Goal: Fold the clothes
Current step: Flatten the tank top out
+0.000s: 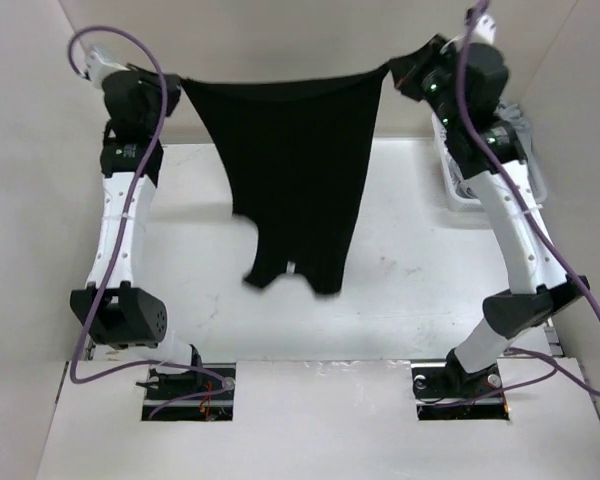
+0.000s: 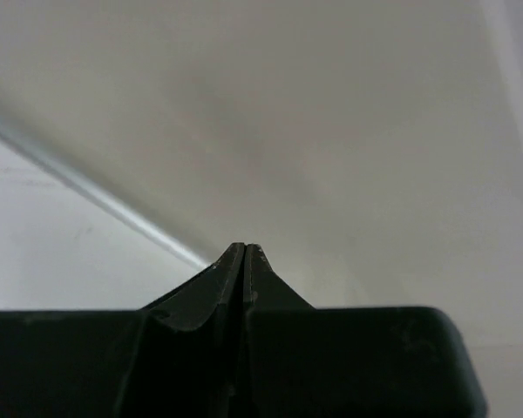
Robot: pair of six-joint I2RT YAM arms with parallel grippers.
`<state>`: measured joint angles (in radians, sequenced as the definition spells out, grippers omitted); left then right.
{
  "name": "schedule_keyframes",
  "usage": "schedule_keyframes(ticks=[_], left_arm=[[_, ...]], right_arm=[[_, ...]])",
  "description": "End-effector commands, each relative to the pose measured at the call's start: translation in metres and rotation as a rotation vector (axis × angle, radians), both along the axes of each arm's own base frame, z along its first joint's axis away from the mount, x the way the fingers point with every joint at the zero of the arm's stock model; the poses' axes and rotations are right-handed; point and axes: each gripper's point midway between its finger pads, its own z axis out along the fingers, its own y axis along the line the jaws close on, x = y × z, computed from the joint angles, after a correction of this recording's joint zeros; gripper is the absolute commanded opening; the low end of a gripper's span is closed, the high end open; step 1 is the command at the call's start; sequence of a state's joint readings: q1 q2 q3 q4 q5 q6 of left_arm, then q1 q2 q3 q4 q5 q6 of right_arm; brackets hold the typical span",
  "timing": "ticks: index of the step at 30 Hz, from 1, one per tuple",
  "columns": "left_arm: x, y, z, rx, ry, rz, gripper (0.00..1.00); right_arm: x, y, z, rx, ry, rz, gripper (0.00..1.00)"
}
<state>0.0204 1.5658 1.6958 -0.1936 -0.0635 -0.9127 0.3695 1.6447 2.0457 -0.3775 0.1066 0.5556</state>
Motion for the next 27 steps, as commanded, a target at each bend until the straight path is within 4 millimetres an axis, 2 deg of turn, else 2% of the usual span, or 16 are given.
schedule_keyframes(ticks=[1,3,5,7,9,10,13,16,21,23,24,27], left_arm=[[-0.064,0.001,0.142,0.018,-0.339,-0.025,0.00],[-0.077,0.007,0.150,0.026,-0.360,-0.011,0.00],[-0.084,0.009,0.147,0.026,-0.360,-0.005,0.00],[-0.087,0.008,0.133,0.025,-0.336,-0.002,0.00],[-0.092,0.002,0.109,0.023,-0.297,-0.010,0.00],[-0.096,-0.002,0.094,0.023,-0.280,-0.013,0.00],[-0.110,-0.013,0.032,0.026,-0.206,-0.019,0.00],[-0.135,-0.024,-0.058,0.036,-0.089,-0.027,0.01],[-0.201,-0.026,-0.200,0.062,0.142,-0.061,0.01],[-0.227,-0.028,-0.236,0.076,0.231,-0.088,0.00],[-0.240,-0.030,-0.247,0.075,0.262,-0.100,0.00],[-0.275,-0.037,-0.258,0.046,0.315,-0.143,0.00]], right_arm=[[-0.069,-0.014,0.121,0.122,-0.261,0.071,0.00],[-0.078,-0.016,0.123,0.121,-0.258,0.074,0.00],[-0.083,-0.020,0.114,0.116,-0.237,0.064,0.00],[-0.087,-0.023,0.094,0.119,-0.195,0.055,0.00],[-0.094,-0.027,0.071,0.112,-0.154,0.051,0.00],[-0.098,-0.028,0.053,0.108,-0.126,0.046,0.00],[-0.115,-0.035,-0.013,0.097,-0.055,0.029,0.00],[-0.144,-0.030,-0.096,0.105,0.049,0.054,0.00],[-0.201,-0.024,-0.244,0.099,0.269,0.101,0.00],[-0.229,-0.021,-0.291,0.088,0.367,0.139,0.00],[-0.243,-0.019,-0.310,0.083,0.414,0.165,0.00],[-0.286,-0.015,-0.346,0.073,0.539,0.232,0.00]])
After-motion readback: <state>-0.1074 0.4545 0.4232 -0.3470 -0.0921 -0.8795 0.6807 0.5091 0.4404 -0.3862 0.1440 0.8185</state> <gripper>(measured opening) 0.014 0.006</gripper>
